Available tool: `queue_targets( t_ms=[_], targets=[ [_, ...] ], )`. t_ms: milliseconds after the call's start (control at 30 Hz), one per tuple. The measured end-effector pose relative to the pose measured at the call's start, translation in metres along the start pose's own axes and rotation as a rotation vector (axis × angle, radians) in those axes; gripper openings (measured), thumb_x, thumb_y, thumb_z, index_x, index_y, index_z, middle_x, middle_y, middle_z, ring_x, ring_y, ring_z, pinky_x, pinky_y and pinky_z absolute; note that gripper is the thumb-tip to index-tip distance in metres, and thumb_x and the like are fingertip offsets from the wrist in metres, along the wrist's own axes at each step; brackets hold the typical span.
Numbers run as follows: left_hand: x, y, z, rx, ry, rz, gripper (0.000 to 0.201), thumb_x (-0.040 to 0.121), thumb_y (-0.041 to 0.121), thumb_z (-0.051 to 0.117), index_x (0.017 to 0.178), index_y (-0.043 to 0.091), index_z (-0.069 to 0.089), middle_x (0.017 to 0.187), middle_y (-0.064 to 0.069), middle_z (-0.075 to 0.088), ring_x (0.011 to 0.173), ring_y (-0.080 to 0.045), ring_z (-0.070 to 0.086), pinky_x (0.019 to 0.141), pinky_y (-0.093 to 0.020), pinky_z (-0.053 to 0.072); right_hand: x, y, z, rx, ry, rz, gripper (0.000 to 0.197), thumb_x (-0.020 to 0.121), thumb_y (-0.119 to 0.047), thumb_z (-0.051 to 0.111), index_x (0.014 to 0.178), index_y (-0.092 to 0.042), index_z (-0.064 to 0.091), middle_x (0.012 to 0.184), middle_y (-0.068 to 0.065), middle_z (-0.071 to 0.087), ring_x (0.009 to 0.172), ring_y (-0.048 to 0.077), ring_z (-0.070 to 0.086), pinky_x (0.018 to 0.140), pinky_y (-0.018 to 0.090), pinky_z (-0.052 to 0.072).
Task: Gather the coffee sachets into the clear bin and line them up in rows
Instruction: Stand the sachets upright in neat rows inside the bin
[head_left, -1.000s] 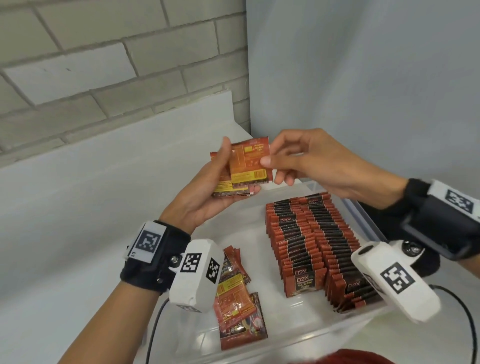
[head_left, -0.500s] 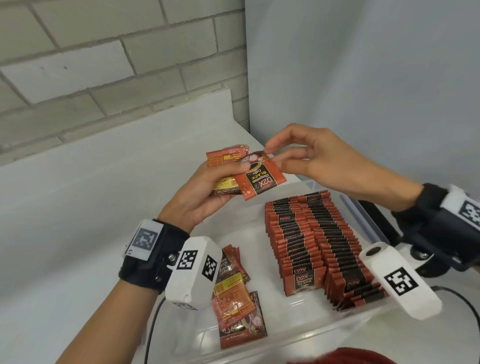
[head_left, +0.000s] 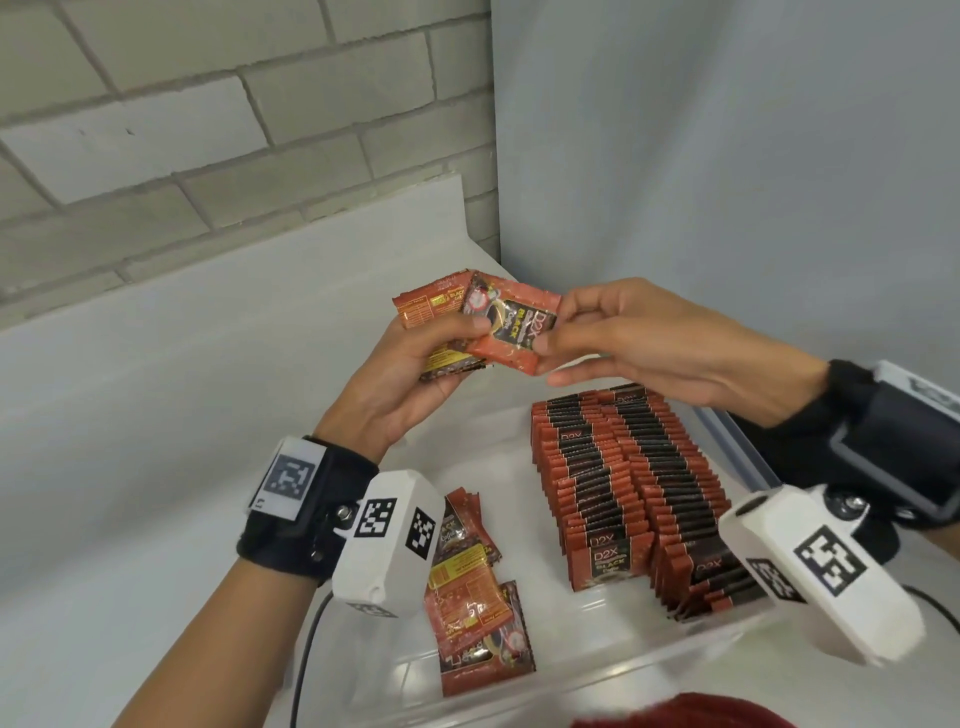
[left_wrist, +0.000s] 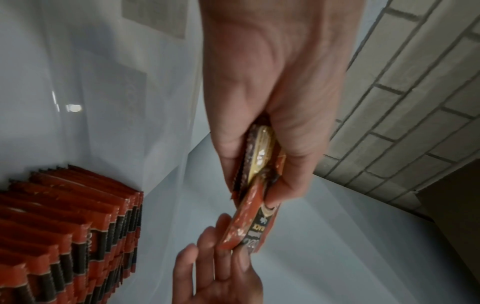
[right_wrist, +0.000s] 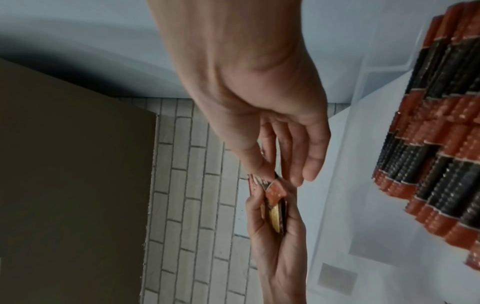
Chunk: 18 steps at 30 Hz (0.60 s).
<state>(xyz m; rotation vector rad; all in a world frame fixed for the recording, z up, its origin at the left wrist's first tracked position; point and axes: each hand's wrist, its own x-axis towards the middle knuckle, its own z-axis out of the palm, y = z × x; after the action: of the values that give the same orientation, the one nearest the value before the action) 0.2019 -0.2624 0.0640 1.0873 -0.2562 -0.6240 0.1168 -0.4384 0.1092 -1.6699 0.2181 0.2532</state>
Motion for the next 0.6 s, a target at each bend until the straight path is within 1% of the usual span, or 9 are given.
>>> queue_targets(
  t_ms=[33,100,200,300,333,400,500,567,600],
  targets=[
    [0.000,0.000,0.000,0.019,-0.001,-0.005,0.030,0.070,0.001,0.065,0.100,0.007,0.064,0.094,-0.008,0.071,0.086,-0.018,0.069,0.073,-0.027,0.057,0.000,-0.002,-0.001,0.020,0.025,-0.014,0.007,0.087,-0.002,0.064,0.094,-0.002,0.061,0.102,0.020,0.072,0.091,0.022,0.072,0.083,0.031,0.058],
    [0.000,-0.001,0.000,0.053,-0.016,-0.017,0.033,0.069,0.000,0.066,0.102,0.008,0.064,0.097,-0.008,0.071,0.087,-0.018,0.069,0.068,-0.025,0.056,-0.001,-0.003,-0.002,0.045,0.057,-0.044,0.007,0.090,-0.001,0.061,0.089,-0.007,0.057,0.096,0.021,0.072,0.086,0.024,0.072,0.081,0.034,0.059],
    [-0.001,-0.001,0.001,0.058,-0.013,-0.026,0.037,0.070,0.000,0.067,0.106,0.007,0.064,0.102,-0.010,0.071,0.090,-0.019,0.069,0.070,-0.024,0.056,0.000,-0.001,-0.001,0.022,0.076,-0.077,0.008,0.091,-0.005,0.061,0.096,-0.010,0.055,0.094,0.019,0.073,0.088,0.026,0.073,0.078,0.034,0.060],
    [-0.001,0.000,0.000,0.022,-0.004,-0.026,0.039,0.075,-0.002,0.068,0.113,0.004,0.062,0.108,-0.013,0.070,0.096,-0.021,0.069,0.076,-0.027,0.057,0.002,0.002,-0.002,0.041,0.092,-0.115,0.015,0.091,-0.006,0.062,0.105,-0.007,0.058,0.093,0.018,0.073,0.085,0.024,0.072,0.077,0.028,0.060],
    [-0.001,0.000,0.000,0.001,-0.002,-0.031,0.041,0.076,-0.002,0.067,0.116,0.002,0.060,0.112,-0.014,0.069,0.099,-0.023,0.068,0.079,-0.028,0.057,0.002,0.003,-0.003,0.048,0.096,-0.130,0.015,0.089,-0.005,0.063,0.104,-0.006,0.059,0.090,0.016,0.072,0.083,0.023,0.071,0.077,0.025,0.059],
    [-0.002,0.001,0.001,-0.037,0.003,-0.049,0.044,0.076,-0.002,0.067,0.120,0.000,0.058,0.114,-0.016,0.068,0.101,-0.025,0.068,0.079,-0.030,0.057,0.001,0.004,-0.007,0.023,0.111,-0.159,0.012,0.086,-0.002,0.066,0.096,-0.007,0.062,0.084,0.011,0.070,0.078,0.020,0.067,0.077,0.021,0.057],
    [-0.002,0.001,0.004,-0.064,0.012,-0.061,0.031,0.076,0.007,0.064,0.107,0.007,0.063,0.100,-0.011,0.072,0.091,-0.021,0.071,0.078,-0.032,0.059,-0.007,0.002,-0.020,-0.047,0.135,-0.178,0.013,0.085,-0.003,0.067,0.096,-0.010,0.065,0.084,0.008,0.070,0.077,0.013,0.066,0.077,0.020,0.054],
    [-0.001,0.002,0.004,-0.092,0.042,-0.063,0.022,0.078,0.012,0.062,0.100,0.011,0.065,0.089,-0.008,0.072,0.081,-0.017,0.070,0.072,-0.030,0.059,-0.019,-0.002,-0.029,-0.182,0.125,-0.187,0.015,0.086,-0.009,0.067,0.100,-0.013,0.068,0.090,0.007,0.073,0.081,0.009,0.067,0.076,0.019,0.052],
    [-0.001,0.002,0.004,-0.106,0.058,-0.068,0.018,0.081,0.013,0.061,0.098,0.011,0.065,0.083,-0.007,0.070,0.076,-0.016,0.069,0.068,-0.029,0.058,-0.026,-0.005,-0.032,-0.278,0.086,-0.185,0.014,0.086,-0.013,0.067,0.099,-0.017,0.070,0.092,0.003,0.074,0.084,0.007,0.067,0.077,0.019,0.051]
  ],
)
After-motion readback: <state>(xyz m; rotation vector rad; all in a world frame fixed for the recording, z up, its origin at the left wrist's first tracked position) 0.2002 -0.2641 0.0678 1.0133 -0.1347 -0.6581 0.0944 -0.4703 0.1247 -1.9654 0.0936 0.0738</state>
